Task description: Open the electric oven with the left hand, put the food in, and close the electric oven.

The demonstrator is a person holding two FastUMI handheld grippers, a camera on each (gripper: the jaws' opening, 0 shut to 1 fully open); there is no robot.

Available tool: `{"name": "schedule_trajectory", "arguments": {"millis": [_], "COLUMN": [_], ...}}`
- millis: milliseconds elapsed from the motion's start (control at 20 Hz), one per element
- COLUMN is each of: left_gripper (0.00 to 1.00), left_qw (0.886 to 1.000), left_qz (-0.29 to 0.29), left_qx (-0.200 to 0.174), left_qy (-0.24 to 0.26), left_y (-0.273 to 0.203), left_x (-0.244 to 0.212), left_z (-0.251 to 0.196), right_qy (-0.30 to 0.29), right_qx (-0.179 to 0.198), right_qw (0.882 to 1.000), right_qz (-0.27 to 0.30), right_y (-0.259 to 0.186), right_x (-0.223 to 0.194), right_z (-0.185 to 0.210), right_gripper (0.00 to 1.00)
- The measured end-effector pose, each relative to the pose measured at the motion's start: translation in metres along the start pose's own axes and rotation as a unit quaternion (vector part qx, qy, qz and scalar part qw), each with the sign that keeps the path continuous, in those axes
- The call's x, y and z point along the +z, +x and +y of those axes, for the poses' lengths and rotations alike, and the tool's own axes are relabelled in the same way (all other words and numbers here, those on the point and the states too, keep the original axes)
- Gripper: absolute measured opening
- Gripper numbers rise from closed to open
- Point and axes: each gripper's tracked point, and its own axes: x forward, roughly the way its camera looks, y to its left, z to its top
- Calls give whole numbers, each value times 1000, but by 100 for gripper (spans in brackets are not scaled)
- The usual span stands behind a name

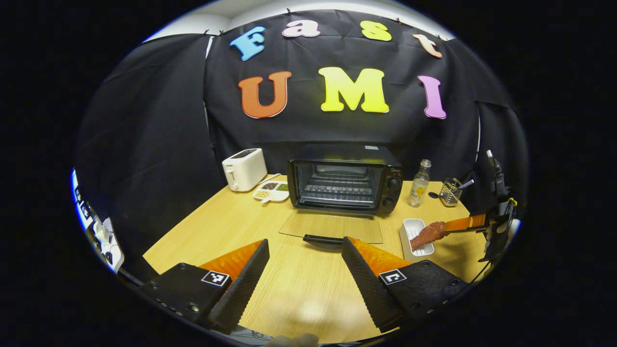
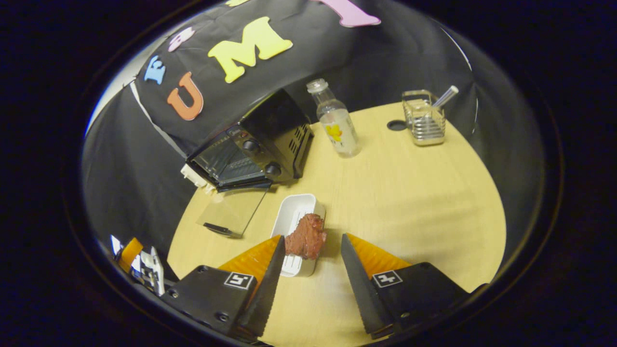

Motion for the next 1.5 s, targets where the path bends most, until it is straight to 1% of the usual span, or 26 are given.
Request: {"name": "schedule_trajectory", "arguments": {"millis": [50, 100, 150, 200, 250, 300, 400, 450, 500, 700, 850, 950, 1100, 1250, 1400, 1500], "left_gripper": [97, 97, 97, 97, 97, 97, 97, 97, 97, 97, 97, 97, 96, 97, 97, 97], "left_qw": [1000, 1000, 1000, 999, 999, 999, 999, 998, 998, 999, 999, 1000, 1000, 999, 996, 994], "left_qz": [0, 2, 5, 7, 9, 11, 13, 11, 10, 3, -2, -4, -11, -2, -2, -8], "left_qx": [11, 20, 28, 33, 37, 43, 50, 53, 54, 49, 35, 22, -2, -44, -83, -98], "left_qy": [-3, -6, -9, -14, -16, -15, -14, -15, -17, -19, -19, -18, 8, 14, 27, 42], "left_y": [-4, -8, -11, -14, -19, -23, -29, -32, -33, -33, -32, -33, -41, -55, -71, -80], "left_x": [1, -1, -3, -4, -6, -9, -12, -10, -10, -9, -8, -11, -16, -26, -27, -25], "left_z": [1, 2, 2, 3, 2, 2, 3, 3, 3, 6, 9, 12, 20, 26, 37, 46], "right_qy": [8, 16, 29, 44, 60, 76, 102, 107, 105, 87, 80, 85, 105, 139, 192, 224], "right_qx": [1, 10, 19, 30, 42, 51, 68, 65, 65, 66, 60, 61, 61, 63, 71, 76], "right_qw": [1000, 1000, 999, 998, 997, 995, 991, 990, 990, 993, 995, 995, 991, 983, 968, 955], "right_qz": [7, 13, 18, 25, 33, 43, 60, 62, 65, 53, 21, -8, -53, -100, -148, -178], "right_y": [6, 10, 13, 16, 17, 20, 25, 27, 28, 21, 4, -10, -26, -30, -20, -7], "right_x": [-1, 0, 1, 1, 0, -2, -3, -3, -2, 6, 18, 28, 36, 38, 37, 36], "right_z": [-4, -5, -3, -1, 1, 3, 10, 10, 11, 21, 34, 48, 78, 113, 149, 171], "right_gripper": [66, 63, 55, 45, 36, 41, 31, 14, 21, 17, 16, 16, 16, 16, 16, 16]}}
